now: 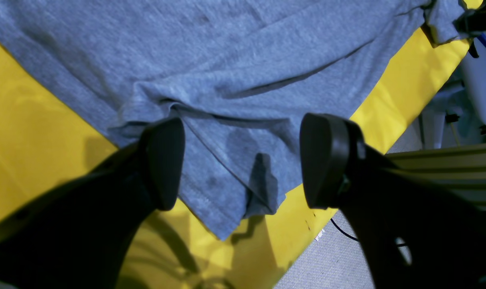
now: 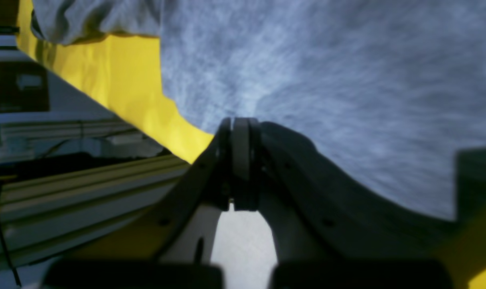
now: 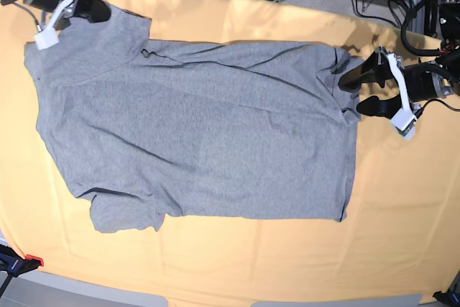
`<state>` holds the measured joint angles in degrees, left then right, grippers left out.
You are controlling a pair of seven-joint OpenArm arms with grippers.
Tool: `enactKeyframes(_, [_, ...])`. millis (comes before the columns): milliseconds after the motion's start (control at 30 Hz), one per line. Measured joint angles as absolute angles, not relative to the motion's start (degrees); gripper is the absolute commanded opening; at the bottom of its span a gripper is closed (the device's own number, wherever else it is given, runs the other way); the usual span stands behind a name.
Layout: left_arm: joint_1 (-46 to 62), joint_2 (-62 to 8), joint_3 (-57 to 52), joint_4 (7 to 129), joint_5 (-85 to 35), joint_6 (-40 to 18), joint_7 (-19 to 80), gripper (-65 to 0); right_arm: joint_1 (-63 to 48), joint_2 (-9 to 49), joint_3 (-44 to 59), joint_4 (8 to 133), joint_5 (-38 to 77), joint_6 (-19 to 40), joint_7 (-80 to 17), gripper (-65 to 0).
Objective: Layout the t-shirt on the table in an organized manner, then fold the t-shirt properly
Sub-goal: 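Grasp the shoulder edge with the right gripper and pull it outward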
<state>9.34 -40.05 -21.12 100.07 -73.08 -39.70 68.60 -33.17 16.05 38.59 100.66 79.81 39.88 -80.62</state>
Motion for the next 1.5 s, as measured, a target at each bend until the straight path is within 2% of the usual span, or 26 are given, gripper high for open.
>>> enactKeyframes(267, [9.34, -40.05, -21.12, 100.07, -73.08, -39.7, 68.6, -19.7, -33.21, 17.12, 46.44, 108.29, 81.6, 39.9, -80.51, -65.0])
enactKeyframes(367, [9.34, -40.05, -21.12, 100.07, -73.08, -39.7, 68.6, -19.7, -33.15, 16.82, 46.39, 108.29, 78.11, 39.9, -80.6, -63.4])
enactKeyframes(500, [9.34, -40.05, -21.12, 100.07, -73.08, -39.7, 68.69, -19.7, -33.17, 15.99, 46.39, 106.74, 66.65, 39.75, -78.63, -31.6])
enactKeyframes(533, [9.34, -40.05, -21.12, 100.07, -73.08, -39.72, 68.82, -19.7, -33.19, 15.79, 46.39, 105.49, 62.94, 39.88, -75.0, -27.5])
enactKeyframes(567, [9.34, -40.05, -21.12, 100.07, -73.08, -39.72, 68.82, -19.7, -33.17, 15.73, 46.39, 104.01, 60.93, 39.97, -72.31, -26.8])
enactKeyframes(667, [9.34, -40.05, -21.12, 100.07, -73.1, -39.7, 68.82, -19.7, -33.12, 16.03, 46.5, 99.39, 62.22, 39.99, -68.05, -26.8])
enactKeyframes(733, [9.34, -40.05, -21.12, 100.07, -73.08, -39.72, 68.82, -19.7, -32.93, 16.03, 46.54, 96.18, 67.4, 40.07, -68.18, -26.9])
enactKeyframes(900, [9.34, -40.05, -21.12, 100.07, -73.08, -39.7, 68.84, -19.7, -32.86, 15.99, 46.61, 93.14, 81.1, 39.99, -78.37, -26.9])
enactKeyframes(1033, [9.34, -40.05, -21.12, 100.07, -73.08, -39.7, 68.82, -19.7, -32.86, 15.27, 46.61, 93.12, 84.4, 39.92, -79.77, -27.8])
enactKeyframes(1100, [9.34, -40.03, -21.12, 100.07, -73.08, -39.7, 68.84, -19.7, -32.86, 15.22, 46.59, 93.12, 84.42, 39.92, -79.79, -33.2])
enactKeyframes(1133, [9.34, -40.05, -21.12, 100.07, -73.08, -39.7, 68.84, -19.7, -32.86, 15.22, 46.59, 93.03, 84.36, 39.92, -79.81, -39.2])
enactKeyframes(1233, [9.34, -40.05, -21.12, 100.07, -73.08, -39.7, 68.84, -19.7, -32.84, 15.22, 46.48, 93.03, 83.35, 39.9, -80.66, -65.0])
enactKeyframes(1500, [9.34, -40.03, -21.12, 100.07, -73.08, -39.7, 68.86, -19.7, -30.35, 15.57, 46.5, 101.14, 83.35, 39.9, -80.62, -65.0])
